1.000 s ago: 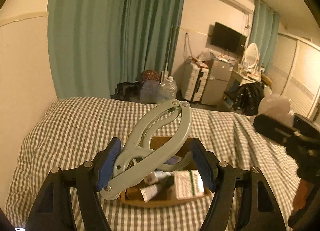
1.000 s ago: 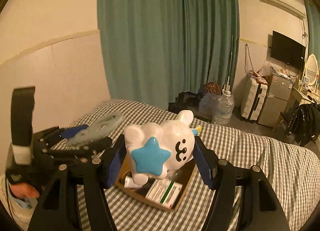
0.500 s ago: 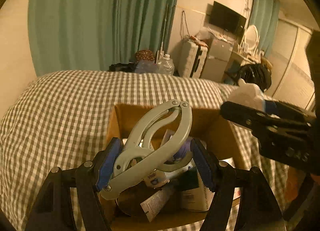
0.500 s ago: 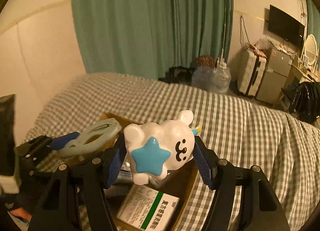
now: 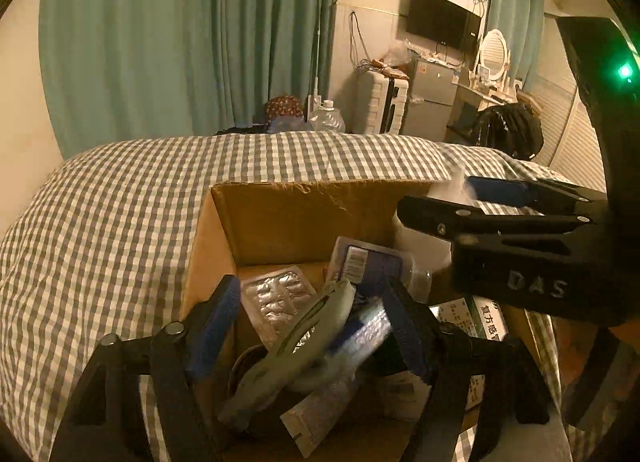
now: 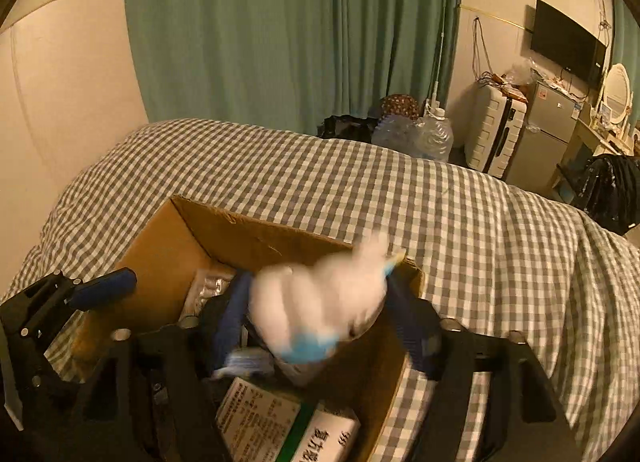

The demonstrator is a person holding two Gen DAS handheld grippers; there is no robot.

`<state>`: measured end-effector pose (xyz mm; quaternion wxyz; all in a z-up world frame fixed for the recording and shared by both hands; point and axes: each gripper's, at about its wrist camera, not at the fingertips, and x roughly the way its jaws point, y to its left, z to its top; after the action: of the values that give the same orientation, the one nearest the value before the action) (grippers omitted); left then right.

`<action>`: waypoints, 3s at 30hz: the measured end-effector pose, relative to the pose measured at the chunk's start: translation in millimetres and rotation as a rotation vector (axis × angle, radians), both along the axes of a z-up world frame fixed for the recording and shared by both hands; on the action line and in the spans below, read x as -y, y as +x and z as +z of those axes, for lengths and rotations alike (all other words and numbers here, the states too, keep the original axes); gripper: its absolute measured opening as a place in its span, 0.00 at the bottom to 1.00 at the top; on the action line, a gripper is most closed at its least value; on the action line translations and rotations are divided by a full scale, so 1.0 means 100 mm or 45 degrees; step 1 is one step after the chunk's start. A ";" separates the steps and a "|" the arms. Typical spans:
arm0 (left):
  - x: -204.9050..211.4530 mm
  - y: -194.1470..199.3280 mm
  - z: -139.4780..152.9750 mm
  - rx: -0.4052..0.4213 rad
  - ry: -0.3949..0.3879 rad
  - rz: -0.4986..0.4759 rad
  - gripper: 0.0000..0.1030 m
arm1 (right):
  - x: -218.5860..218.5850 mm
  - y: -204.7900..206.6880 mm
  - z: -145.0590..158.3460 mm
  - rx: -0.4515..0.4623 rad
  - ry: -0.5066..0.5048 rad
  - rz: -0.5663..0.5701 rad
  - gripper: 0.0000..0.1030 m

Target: Organize objects

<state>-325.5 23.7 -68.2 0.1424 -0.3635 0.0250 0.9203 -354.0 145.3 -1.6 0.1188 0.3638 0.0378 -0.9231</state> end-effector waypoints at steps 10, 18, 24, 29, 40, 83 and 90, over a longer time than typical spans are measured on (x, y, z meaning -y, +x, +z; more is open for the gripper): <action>0.12 0.15 0.34 -0.064 0.035 0.060 0.95 | -0.12 0.31 0.56 -0.121 -0.057 -0.028 0.90; 0.24 0.70 1.08 -0.314 -0.004 0.160 1.00 | -0.32 1.16 1.41 -0.371 -0.122 -0.075 1.00; 0.41 1.18 1.38 -0.421 0.002 0.263 1.00 | -0.35 1.67 1.70 -0.462 -0.139 -0.092 1.00; 0.54 1.51 1.42 -0.469 0.065 0.295 1.00 | -0.44 2.02 1.62 -0.491 -0.098 -0.113 1.00; 0.54 2.01 0.94 -0.528 0.037 0.326 1.00 | -0.55 2.47 0.54 -0.519 0.016 -0.206 1.00; 0.45 2.08 0.76 -0.509 -0.044 0.322 1.00 | -0.61 2.44 0.49 -0.501 0.004 -0.273 1.00; 0.46 2.07 0.76 -0.510 -0.044 0.315 1.00 | -0.61 2.43 0.49 -0.494 0.003 -0.273 1.00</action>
<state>-118.8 -22.3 7.4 0.0145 -0.1761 0.0238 0.9840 -110.8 205.9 47.2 0.0101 0.1812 0.0222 -0.9831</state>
